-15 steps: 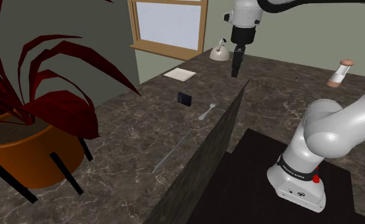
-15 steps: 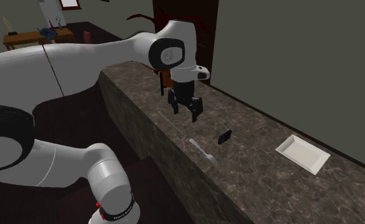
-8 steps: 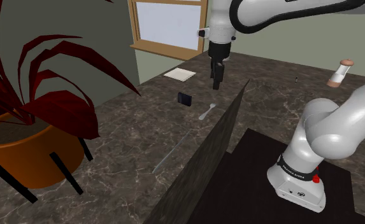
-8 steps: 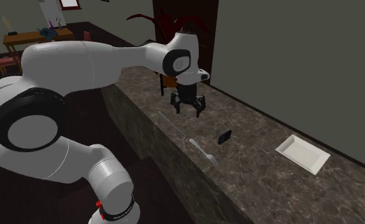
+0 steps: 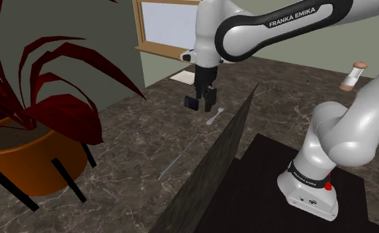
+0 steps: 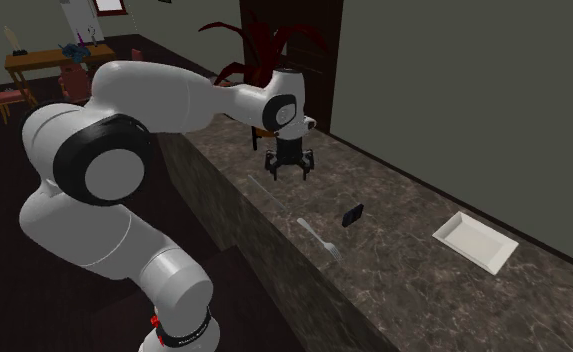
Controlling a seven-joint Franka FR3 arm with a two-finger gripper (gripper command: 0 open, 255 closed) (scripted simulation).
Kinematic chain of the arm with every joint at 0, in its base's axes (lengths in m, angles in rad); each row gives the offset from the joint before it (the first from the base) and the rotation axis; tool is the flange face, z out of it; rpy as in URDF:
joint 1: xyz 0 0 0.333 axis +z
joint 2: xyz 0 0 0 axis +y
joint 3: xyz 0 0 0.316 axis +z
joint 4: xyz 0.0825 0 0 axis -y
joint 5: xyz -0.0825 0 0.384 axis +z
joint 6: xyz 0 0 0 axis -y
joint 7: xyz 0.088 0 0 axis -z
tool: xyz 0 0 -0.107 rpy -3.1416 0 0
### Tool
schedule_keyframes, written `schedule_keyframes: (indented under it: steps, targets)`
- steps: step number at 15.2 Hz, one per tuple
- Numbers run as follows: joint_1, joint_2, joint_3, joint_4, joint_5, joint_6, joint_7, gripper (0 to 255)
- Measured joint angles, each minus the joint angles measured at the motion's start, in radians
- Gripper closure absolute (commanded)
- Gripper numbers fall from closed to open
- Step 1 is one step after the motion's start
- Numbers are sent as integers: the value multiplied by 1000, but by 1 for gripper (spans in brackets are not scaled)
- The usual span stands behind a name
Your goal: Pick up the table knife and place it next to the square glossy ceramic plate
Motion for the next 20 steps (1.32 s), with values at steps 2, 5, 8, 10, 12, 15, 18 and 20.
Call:
schedule_keyframes:
  steps: [2, 5, 8, 10, 12, 15, 18, 20]
  targets:
    - [29, 46, 11, 13, 12, 36, -55, 0]
    - [71, 110, 29, 21, 28, 95, -141, 0]
    - [110, 171, 50, 27, 45, 152, -225, 0]
    - [134, 201, 63, 30, 55, 182, -285, 0]
    - [164, 236, 87, 31, 65, 217, -330, 0]
    - [190, 278, 106, 30, 76, 262, -401, 0]
    - [194, 300, 109, 12, 77, 301, -415, 0]
    - [196, 315, 111, 4, 75, 324, -414, 0]
